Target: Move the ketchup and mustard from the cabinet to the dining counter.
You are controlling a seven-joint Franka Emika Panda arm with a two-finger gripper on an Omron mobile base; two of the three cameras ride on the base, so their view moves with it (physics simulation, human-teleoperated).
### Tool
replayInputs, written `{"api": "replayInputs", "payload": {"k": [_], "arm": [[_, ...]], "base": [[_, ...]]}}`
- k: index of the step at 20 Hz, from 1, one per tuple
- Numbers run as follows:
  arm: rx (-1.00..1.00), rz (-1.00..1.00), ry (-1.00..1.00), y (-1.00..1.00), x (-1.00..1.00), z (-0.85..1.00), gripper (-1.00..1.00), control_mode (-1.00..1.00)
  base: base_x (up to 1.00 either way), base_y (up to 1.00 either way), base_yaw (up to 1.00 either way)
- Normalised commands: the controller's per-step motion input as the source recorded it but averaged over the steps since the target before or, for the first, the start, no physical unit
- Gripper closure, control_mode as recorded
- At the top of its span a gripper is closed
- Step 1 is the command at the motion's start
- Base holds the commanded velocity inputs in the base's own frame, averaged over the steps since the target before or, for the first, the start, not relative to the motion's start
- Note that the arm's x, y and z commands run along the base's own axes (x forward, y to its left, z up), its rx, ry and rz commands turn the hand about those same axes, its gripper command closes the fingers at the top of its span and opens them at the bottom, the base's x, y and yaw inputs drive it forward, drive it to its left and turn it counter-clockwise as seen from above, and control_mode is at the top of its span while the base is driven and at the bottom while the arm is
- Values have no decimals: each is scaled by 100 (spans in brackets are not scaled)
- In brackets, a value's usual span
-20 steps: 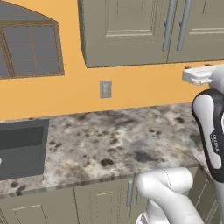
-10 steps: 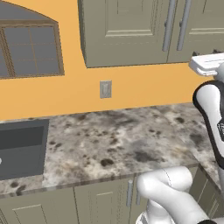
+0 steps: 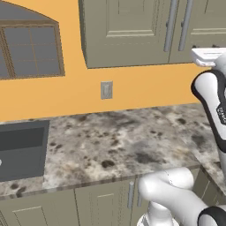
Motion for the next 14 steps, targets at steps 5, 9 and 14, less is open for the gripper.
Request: {"api": "replayInputs", "payload": {"k": [5,9,14], "arm": [[0,2,1,-5,53,0,-100,-100],[0,5,0,-16,62,0,-100,-100],[0,3,0,-10,63,0,-100,-100]], "base": [[0,0,0],[0,0,0],[0,0,0]]}}
